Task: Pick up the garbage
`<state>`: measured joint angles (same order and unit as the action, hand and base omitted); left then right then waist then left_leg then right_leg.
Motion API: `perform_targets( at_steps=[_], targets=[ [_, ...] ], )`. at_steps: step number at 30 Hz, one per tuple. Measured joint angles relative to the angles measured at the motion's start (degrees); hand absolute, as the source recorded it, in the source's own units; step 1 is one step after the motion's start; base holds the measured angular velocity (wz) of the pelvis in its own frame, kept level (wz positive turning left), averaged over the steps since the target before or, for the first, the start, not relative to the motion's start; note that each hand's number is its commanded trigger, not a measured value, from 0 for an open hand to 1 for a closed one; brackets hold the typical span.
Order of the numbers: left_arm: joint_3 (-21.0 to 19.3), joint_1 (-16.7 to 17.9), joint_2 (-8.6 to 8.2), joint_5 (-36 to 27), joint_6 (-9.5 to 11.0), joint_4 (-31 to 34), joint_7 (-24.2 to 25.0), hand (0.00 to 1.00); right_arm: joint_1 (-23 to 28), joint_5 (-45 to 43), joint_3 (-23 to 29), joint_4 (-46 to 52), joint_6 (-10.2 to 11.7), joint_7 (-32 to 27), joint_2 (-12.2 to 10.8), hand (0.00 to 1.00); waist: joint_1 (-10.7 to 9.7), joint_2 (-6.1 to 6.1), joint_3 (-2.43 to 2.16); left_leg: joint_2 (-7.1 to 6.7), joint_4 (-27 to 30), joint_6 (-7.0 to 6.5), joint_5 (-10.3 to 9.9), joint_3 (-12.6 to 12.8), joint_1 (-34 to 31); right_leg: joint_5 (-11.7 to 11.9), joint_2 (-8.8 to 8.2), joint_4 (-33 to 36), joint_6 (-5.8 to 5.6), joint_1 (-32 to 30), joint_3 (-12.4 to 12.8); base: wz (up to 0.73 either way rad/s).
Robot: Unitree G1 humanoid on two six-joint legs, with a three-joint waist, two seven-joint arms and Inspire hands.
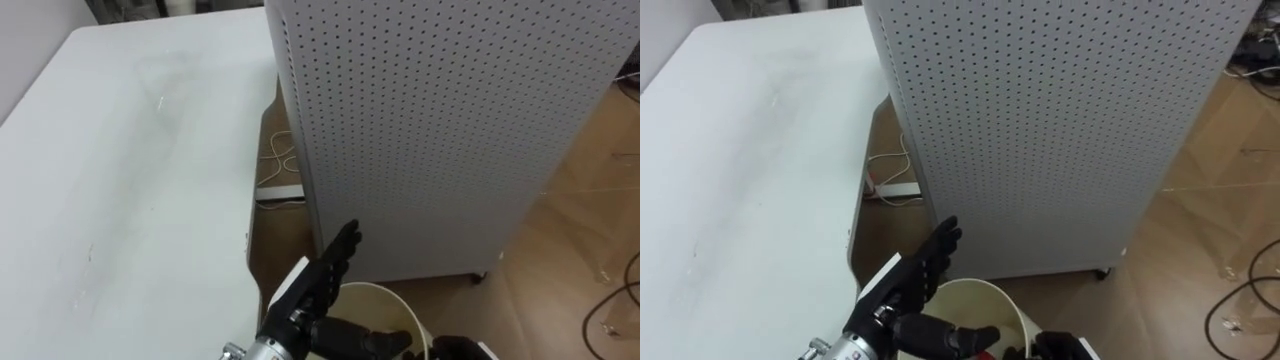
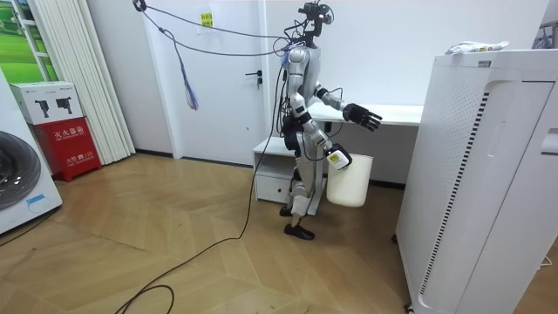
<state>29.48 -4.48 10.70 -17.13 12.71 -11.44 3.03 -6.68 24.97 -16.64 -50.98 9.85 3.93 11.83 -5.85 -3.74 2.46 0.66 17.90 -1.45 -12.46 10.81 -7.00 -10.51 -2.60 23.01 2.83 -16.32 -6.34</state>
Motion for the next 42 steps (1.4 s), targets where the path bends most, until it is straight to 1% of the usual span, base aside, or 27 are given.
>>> perform_targets(
  at_steps=[1, 2, 3, 5, 7, 8, 9, 10, 11, 14, 16, 17, 19, 20, 21, 22, 23, 24, 25, 26, 27, 28, 29, 30, 32, 36, 42],
  targets=[
    [-0.42, 0.02, -0.05, 0.02, 0.4, 0.57, -0.03, 0.0, -0.03, 0.17, -0.01, 0.0, 0.0, 0.05, 0.09, 1.0, 0.67, -0.04, -0.08, -0.01, -0.01, 0.06, -0.04, -0.4, 0.18, 0.08, 0.4, -0.02, 0.01, -0.08, 1.03, -0.7],
    [-1.45, 0.24, -0.43, 0.67, 1.42, 1.44, -0.13, 0.0, -0.05, 0.23, 0.0, 0.01, -0.01, 0.12, 0.23, 1.0, 1.82, 0.18, -0.16, -0.19, -0.14, 0.23, -0.16, -1.89, 0.69, 0.39, 1.09, -0.11, 0.12, -0.13, 2.56, -0.69],
    [-2.29, 0.36, -0.6, 1.23, 2.5, 1.49, -0.3, 0.0, -0.05, 0.23, -0.03, 0.1, -0.01, 0.26, 0.2, 1.0, 2.41, 0.52, -0.25, -0.23, -0.5, 0.26, -0.17, -2.99, 1.45, 0.7, 1.51, 0.0, 0.26, -0.07, 3.76, -0.71],
    [-2.98, 0.4, -0.24, 1.71, 3.3, 1.52, -1.03, 0.0, -0.03, 0.21, -0.08, 0.88, -0.02, 0.31, 0.22, 1.0, 3.11, 1.26, -0.48, -0.32, -0.61, 0.62, -0.39, -3.09, 2.08, 0.97, 1.96, 0.74, 0.45, -0.58, 5.27, -0.64],
    [-3.72, 0.73, -0.21, 1.72, 3.49, 1.53, -1.62, 0.0, 0.05, 0.02, -0.08, 2.02, -0.03, 0.31, 0.35, 1.0, 3.1, 1.88, -0.61, -0.44, -0.62, 0.89, -0.73, -3.08, 2.49, 1.03, 2.48, 1.26, 0.36, -1.02, 6.98, -0.52],
    [-4.16, 1.13, -0.05, 1.78, 3.49, 1.52, -1.72, 0.0, 0.19, -0.14, -0.07, 2.56, -0.04, 0.32, 0.37, 1.0, 2.94, 2.33, -0.87, -0.48, -0.63, 0.93, -0.93, -2.99, 2.83, 1.14, 2.85, 1.42, 0.24, -1.13, 7.89, -0.42],
    [-4.9, 1.41, -0.02, 2.39, 3.49, 1.52, -1.63, 0.0, 0.4, -0.26, 0.14, 3.29, -0.12, 0.32, 0.53, 1.0, 2.82, 2.64, -1.08, -0.49, -0.57, 0.97, -1.19, -2.76, 3.23, 1.25, 3.14, 1.51, 0.12, -1.12, 8.61, -0.41],
    [-5.32, 1.4, -0.04, 3.08, 3.49, 1.53, -1.57, 0.0, 0.67, -0.26, 0.32, 4.03, -0.25, 0.32, 0.76, 1.0, 2.96, 2.68, -1.11, -0.48, -0.46, 0.98, -1.52, -2.48, 3.41, 1.33, 3.4, 1.56, 0.06, -1.11, 9.01, -0.45],
    [-6.58, 1.41, -0.04, 4.54, 3.49, 1.53, -1.61, 0.0, 0.96, -0.2, 0.38, 5.48, -0.65, 0.33, 1.4, 1.0, 3.37, 2.73, -1.19, -0.42, -0.14, 0.84, -2.37, -1.27, 3.81, 1.59, 4.16, 1.62, -0.02, -1.1, 10.04, -0.56],
    [-9.24, 2.37, 0.57, 5.53, 3.49, 1.98, -2.52, 0.0, 1.32, 0.15, 0.41, 7.55, -1.19, 0.28, 1.98, 1.0, 3.88, 3.34, -1.65, -0.39, 0.04, 0.61, -2.73, 1.67, 5.24, 2.56, 5.63, 1.5, -0.51, -0.72, 12.74, -0.59],
    [-10.28, 2.48, 0.71, 5.57, 3.48, 2.6, -3.39, 0.0, 1.36, 1.06, 0.41, 7.79, -1.19, 0.05, 1.88, 1.0, 4.09, 3.33, -1.71, -0.41, -0.05, 0.35, -2.88, 3.12, 6.13, 3.41, 5.8, 0.71, -0.74, -0.1, 12.92, -0.5],
    [-10.84, 2.68, 0.6, 5.62, 3.55, 3.78, -4.3, 0.0, 1.35, 2.04, 0.4, 8.06, -1.19, -0.09, 1.72, 1.0, 4.83, 3.38, -1.72, -0.47, -0.34, 0.19, -2.96, 3.72, 6.56, 4.25, 6.05, 0.19, -0.94, -0.11, 13.4, -0.67],
    [-12.04, 3.35, 0.46, 6.67, 3.8, 5.98, -5.4, 0.0, 1.35, 2.15, 0.4, 8.57, -1.19, -0.08, 1.34, 1.0, 5.27, 3.23, -1.82, 0.0, -0.71, -0.46, -3.35, 4.92, 6.65, 6.27, 6.19, -1.74, -0.87, -0.12, 11.9, -0.65],
    [-12.92, 3.53, 0.41, 7.63, 3.86, 7.19, -5.87, 0.0, 1.36, 2.13, 0.41, 8.68, -1.19, 0.05, 0.98, 1.0, 5.41, 3.21, -1.86, 0.89, -1.47, -0.8, -3.77, 6.76, 6.67, 7.76, 5.89, -3.19, -0.45, 0.01, 8.9, -0.59],
    [-13.76, 3.68, 0.18, 7.93, 3.89, 8.02, -6.29, 0.0, 1.49, 2.13, 0.4, 8.63, -1.19, 0.38, 0.51, 1.0, 6.43, 3.53, -1.91, 2.14, -2.79, -0.84, -3.99, 10.26, 7.0, 7.27, 4.74, -1.56, 0.67, -0.31, 4.56, -0.55],
    [-13.94, 3.8, 0.18, 8.02, 3.89, 8.06, -6.48, 0.0, 1.72, 2.13, 0.42, 8.6, -1.19, 0.59, 0.52, 1.0, 6.67, 3.48, -1.88, 2.55, -3.05, -0.67, -3.98, 12.28, 7.6, 5.51, 3.74, 1.33, 0.73, -0.2, 2.02, -0.36],
    [-13.95, 4.05, -0.38, 8.3, 3.89, 8.21, -6.68, 0.0, 2.35, 2.01, 0.46, 8.6, -1.19, 0.6, 0.93, 1.0, 6.77, 3.31, -1.96, 2.71, -4.14, -0.23, -3.66, 15.19, 8.99, 1.48, 1.33, 5.86, 0.11, 1.23, -2.3, -0.18],
    [-13.93, 4.06, -0.69, 8.22, 3.89, 8.64, -6.62, 0.0, 2.65, 1.74, 0.39, 8.59, -1.19, 0.62, 1.46, 1.0, 7.33, 3.54, -1.99, 2.34, -4.1, -0.14, -3.64, 17.08, 9.83, -1.61, -1.14, 7.98, -1.21, 2.49, -3.98, -0.19],
    [-13.95, 4.08, -0.8, 8.23, 3.89, 8.86, -6.63, 0.0, 2.78, 1.73, 0.39, 8.6, -1.2, 0.6, 1.52, 1.0, 7.55, 3.83, -2.01, 1.92, -3.75, -0.08, -3.67, 17.28, 9.87, -2.31, -1.67, 7.37, -1.73, 2.71, -4.03, -0.24],
    [-14.13, 4.18, -0.84, 8.24, 3.9, 9.14, -6.63, 0.0, 2.85, 1.66, 0.28, 8.6, -1.2, 0.63, 1.47, 1.0, 7.8, 4.05, -1.9, 1.43, -2.68, -0.02, -3.7, 16.08, 9.35, -2.8, -1.52, 5.55, -0.91, 2.77, -3.95, -0.33],
    [-14.53, 4.48, -0.79, 8.39, 3.9, 9.29, -6.55, 0.0, 2.83, 1.67, -0.08, 8.63, -1.2, 0.76, 1.41, 1.0, 8.22, 3.83, -2.02, 1.29, -2.22, 0.0, -3.67, 12.37, 8.55, -2.24, -0.85, 3.97, 0.08, 3.28, -3.46, -0.36],
    [-14.9, 4.57, -0.74, 8.82, 3.9, 9.3, -6.52, 0.0, 2.84, 1.64, -0.1, 8.65, -1.2, 1.01, 1.27, 1.0, 8.46, 3.76, -2.03, 1.26, -2.27, 0.05, -3.64, 10.16, 8.38, -1.78, -0.32, 3.14, 0.41, 3.41, -3.15, -0.41],
    [-15.68, 4.73, -0.65, 8.92, 3.9, 9.29, -6.53, 0.0, 2.95, 1.64, -0.1, 8.67, -1.2, 1.4, 0.87, 1.0, 8.01, 3.78, -2.02, 1.36, -2.44, 0.25, -3.52, 6.72, 8.31, -0.89, 0.47, 1.41, 0.64, 4.21, -3.17, -0.19],
    [-16.17, 4.72, -0.49, 8.9, 3.9, 9.29, -6.68, 0.0, 3.23, 1.63, -0.09, 8.98, -1.19, 1.9, 0.74, 1.0, 7.28, 3.99, -1.96, 1.51, -2.65, 0.42, -3.39, 5.5, 8.52, -0.34, 0.87, 0.07, 0.66, 5.13, -3.62, -0.05],
    [-16.25, 4.76, -0.16, 8.88, 3.9, 9.29, -6.93, 0.0, 3.59, 1.62, -0.09, 9.28, -1.19, 2.15, 0.85, 1.0, 6.3, 4.26, -1.98, 1.61, -2.71, 0.47, -3.35, 5.36, 8.74, 0.26, 1.28, -1.42, 0.56, 6.07, -4.11, 0.05],
    [-16.28, 4.74, 0.47, 8.84, 3.9, 9.62, -7.43, 0.0, 3.62, 1.49, -0.05, 9.45, -1.19, 2.14, 1.32, 1.0, 5.63, 4.28, -1.99, 2.07, -2.81, 0.47, -3.32, 5.37, 8.62, 2.01, 2.15, -4.44, 0.44, 7.09, -4.38, -0.04],
    [-16.45, 4.75, 0.85, 8.87, 3.9, 9.81, -7.83, 0.0, 3.65, 1.41, -0.01, 11.34, -1.18, 2.19, 1.6, 1.0, 5.03, 4.55, -1.96, 2.53, -3.06, 0.47, -3.32, 4.86, 8.7, 2.1, 2.19, -4.5, 0.4, 7.33, -5.07, 0.02]
  ],
)
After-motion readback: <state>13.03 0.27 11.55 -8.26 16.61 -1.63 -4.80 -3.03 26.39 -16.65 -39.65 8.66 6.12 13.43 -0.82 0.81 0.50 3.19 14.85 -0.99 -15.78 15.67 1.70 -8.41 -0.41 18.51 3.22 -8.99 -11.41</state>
